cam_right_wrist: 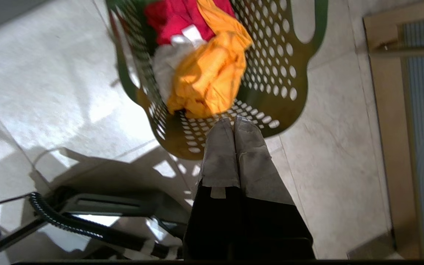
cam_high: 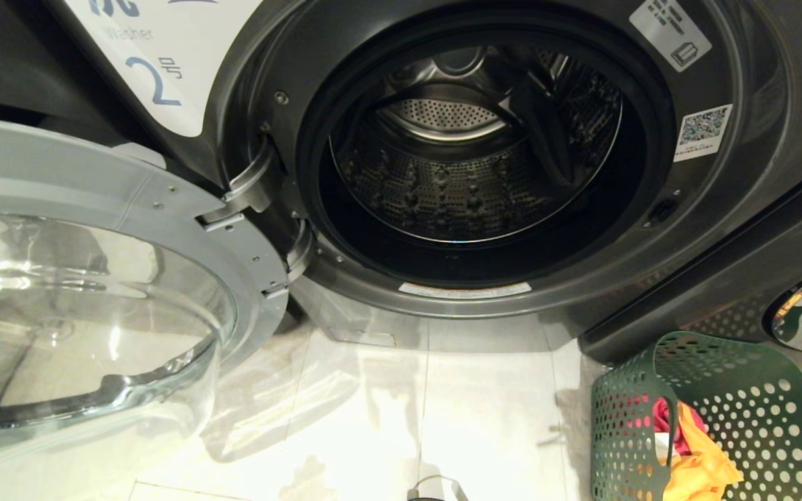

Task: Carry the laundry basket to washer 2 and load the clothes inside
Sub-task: Place the clothes into the washing machine

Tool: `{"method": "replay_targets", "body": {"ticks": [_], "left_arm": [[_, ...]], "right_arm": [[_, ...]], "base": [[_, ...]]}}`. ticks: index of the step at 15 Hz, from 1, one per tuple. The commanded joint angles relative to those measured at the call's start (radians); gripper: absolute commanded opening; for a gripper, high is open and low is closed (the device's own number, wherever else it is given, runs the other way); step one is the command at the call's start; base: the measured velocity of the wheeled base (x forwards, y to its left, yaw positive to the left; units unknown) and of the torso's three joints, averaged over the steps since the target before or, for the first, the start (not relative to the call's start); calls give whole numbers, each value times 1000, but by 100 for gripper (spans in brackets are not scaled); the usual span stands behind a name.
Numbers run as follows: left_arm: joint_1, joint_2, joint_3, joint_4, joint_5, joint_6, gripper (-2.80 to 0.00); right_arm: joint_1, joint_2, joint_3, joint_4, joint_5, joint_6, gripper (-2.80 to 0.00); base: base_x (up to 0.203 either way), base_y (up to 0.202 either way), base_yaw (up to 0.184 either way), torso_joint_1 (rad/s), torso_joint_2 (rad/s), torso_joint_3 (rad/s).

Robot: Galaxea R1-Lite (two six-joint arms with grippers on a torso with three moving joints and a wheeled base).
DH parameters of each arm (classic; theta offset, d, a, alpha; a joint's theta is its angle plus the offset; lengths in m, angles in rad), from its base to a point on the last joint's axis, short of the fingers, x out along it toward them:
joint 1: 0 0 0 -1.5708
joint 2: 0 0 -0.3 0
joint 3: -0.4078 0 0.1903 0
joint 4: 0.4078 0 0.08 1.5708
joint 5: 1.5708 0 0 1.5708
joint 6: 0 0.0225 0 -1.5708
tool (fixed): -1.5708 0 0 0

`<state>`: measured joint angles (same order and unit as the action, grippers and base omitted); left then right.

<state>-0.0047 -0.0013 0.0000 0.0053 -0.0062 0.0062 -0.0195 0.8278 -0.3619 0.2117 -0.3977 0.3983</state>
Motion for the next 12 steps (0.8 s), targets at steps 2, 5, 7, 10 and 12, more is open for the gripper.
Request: {"method": "replay_targets", "body": {"ticks": [2, 5, 7, 10, 12], "left_arm": [[0, 1, 0, 0, 0, 0, -280], [0, 1, 0, 0, 0, 0, -280], [0, 1, 0, 1, 0, 0, -280], [0, 0, 0, -1, 0, 0, -280], [0, 1, 0, 1, 0, 0, -280]], "right_arm": [[-43, 62, 55, 4, -1, 3, -280], [-96, 186, 72, -26, 16, 37, -280], [-174, 301, 67, -117, 46, 48, -280], [-375, 457, 48, -233, 150, 40, 0], [-449, 529, 35, -260, 222, 21, 0]], "base": [[0, 0, 0, 0, 0, 0], [0, 0, 0, 0, 0, 0], [0, 0, 0, 0, 0, 0], [0, 0, 0, 0, 0, 0], [0, 0, 0, 0, 0, 0]]}}
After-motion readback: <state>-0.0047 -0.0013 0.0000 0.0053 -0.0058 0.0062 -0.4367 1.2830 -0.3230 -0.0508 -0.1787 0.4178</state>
